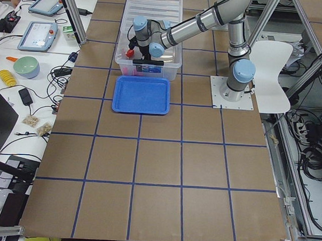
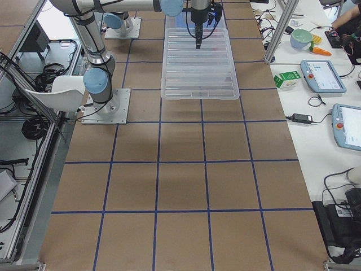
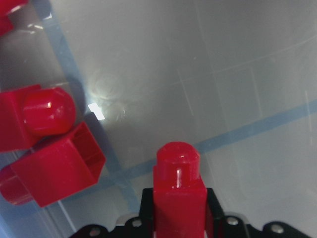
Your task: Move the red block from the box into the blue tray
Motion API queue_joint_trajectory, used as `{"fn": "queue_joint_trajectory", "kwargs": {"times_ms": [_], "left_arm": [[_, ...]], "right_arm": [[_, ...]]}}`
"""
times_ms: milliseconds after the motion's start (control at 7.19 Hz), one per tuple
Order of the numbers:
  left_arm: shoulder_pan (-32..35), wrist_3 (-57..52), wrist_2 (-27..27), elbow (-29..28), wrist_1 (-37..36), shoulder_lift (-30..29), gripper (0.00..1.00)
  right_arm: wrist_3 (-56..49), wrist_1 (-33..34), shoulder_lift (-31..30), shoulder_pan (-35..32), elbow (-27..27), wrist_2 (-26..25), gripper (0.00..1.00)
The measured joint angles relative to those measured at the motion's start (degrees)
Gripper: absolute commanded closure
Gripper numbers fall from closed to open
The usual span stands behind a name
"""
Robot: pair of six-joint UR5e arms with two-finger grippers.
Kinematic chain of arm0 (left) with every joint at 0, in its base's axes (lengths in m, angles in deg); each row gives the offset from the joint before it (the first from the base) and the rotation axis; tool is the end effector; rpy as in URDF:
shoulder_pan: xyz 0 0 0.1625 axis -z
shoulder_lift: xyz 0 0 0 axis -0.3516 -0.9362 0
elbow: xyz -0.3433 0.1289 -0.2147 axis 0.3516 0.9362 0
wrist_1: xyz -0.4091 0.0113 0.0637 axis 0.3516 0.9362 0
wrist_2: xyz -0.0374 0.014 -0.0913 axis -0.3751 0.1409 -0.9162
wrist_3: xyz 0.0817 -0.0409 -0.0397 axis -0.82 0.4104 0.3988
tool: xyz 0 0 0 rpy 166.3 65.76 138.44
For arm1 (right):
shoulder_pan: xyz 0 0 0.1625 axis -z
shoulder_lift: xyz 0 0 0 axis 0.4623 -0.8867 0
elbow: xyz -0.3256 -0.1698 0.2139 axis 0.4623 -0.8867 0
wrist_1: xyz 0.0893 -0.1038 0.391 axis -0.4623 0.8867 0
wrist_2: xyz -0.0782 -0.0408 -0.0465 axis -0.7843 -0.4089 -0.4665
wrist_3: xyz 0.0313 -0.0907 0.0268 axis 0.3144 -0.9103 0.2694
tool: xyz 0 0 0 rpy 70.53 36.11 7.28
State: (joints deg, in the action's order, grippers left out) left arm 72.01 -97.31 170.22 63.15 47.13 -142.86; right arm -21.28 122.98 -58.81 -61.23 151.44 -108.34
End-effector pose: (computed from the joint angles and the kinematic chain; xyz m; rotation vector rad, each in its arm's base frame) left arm -0.1664 -0.5628 0.2177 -0.4807 -3.0113 -0.1658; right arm 0.1214 -0.5060 0.5056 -0.0891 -3.1292 0.0697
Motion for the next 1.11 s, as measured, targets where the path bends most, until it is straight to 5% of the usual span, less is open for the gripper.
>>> {"fn": "queue_joint_trajectory", "kwargs": {"times_ms": [696,1113], "left_arm": [[-3.0,1.9,1.0,-18.5,26.9,7.7,1.0],[-15.7,-0.3,1.3,-21.1,30.3,8.5,1.0]], "right_arm": [[-0.9,0.0,0.3,0.3,-0.5,-0.5,0.0],[-6.3,-1.4,0.2,6.1,-2.4,-0.4,0.0]]}}
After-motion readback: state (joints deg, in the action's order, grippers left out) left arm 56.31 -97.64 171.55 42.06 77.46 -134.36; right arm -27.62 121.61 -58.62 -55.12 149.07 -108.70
